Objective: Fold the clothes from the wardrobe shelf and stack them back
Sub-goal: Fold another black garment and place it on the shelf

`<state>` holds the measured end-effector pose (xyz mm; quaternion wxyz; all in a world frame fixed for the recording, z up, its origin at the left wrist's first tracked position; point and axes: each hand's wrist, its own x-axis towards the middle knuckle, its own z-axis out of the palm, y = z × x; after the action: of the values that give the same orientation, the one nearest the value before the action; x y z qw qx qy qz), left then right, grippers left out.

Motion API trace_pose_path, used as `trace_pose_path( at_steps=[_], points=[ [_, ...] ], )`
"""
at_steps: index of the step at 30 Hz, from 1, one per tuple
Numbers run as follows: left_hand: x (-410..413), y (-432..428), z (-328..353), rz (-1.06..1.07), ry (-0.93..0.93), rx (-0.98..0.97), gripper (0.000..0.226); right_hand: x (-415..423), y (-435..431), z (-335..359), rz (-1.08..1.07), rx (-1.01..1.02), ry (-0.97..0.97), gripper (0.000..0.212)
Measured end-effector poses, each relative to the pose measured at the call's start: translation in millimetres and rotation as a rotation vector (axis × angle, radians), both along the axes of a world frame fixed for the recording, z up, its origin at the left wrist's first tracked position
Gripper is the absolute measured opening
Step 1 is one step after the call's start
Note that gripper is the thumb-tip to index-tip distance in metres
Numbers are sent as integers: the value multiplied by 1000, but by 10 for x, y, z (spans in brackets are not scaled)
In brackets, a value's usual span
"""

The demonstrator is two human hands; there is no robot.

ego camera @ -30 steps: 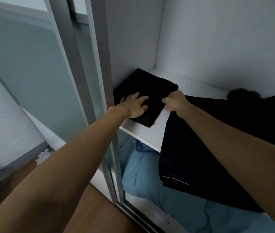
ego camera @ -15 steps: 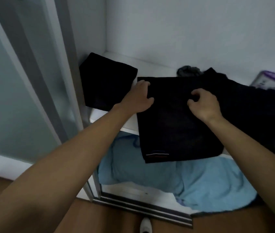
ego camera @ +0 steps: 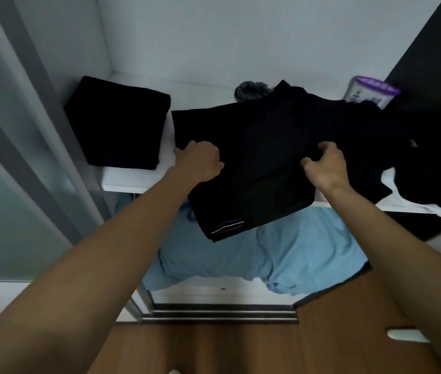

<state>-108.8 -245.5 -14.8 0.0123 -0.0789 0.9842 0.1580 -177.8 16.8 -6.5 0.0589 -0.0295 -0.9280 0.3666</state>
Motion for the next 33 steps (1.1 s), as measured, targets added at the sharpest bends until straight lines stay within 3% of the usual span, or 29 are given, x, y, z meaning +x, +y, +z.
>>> trace_pose_path(
  at_steps=[2,4,6,8,11,13,15,17,20,22,24,27,30,33],
  points=[
    [71,49,-36,-22,21,48,31,-8,75,-24,-34,-108,-61,66],
    [122,115,-54,-96,6,170,40,5,108,-15,-72,-389,-177,63],
    [195,236,-14,-188,-55,378,44,26,123,-7,-61,-667,-288,52],
    [271,371,62,-220,-58,512,46,70,118,6,24,-797,-338,35],
    [284,526,142,-155,102,518,36,134,135,32,202,-803,-297,23],
    [253,596,228,-2,232,614,21,194,192,63,310,-769,-304,19],
    [197,649,326,153,234,854,46,275,280,49,391,-652,-324,17],
    [118,721,409,221,190,965,77,392,352,-28,457,-517,-358,17],
    [-1,921,363,167,134,841,99,653,427,-190,537,-345,-403,14],
    [-22,1111,261,65,74,655,92,779,517,-309,571,-299,-455,10],
    [-29,1270,145,-21,41,528,70,842,657,-373,629,-404,-551,22],
    [41,1369,75,-151,-58,589,47,779,937,-297,529,-732,-585,42],
    [175,1402,59,-218,-259,548,52,633,1153,-173,380,-962,-570,56],
    [305,1460,42,-286,-451,394,63,572,1124,-36,362,-952,-573,62]
  ],
)
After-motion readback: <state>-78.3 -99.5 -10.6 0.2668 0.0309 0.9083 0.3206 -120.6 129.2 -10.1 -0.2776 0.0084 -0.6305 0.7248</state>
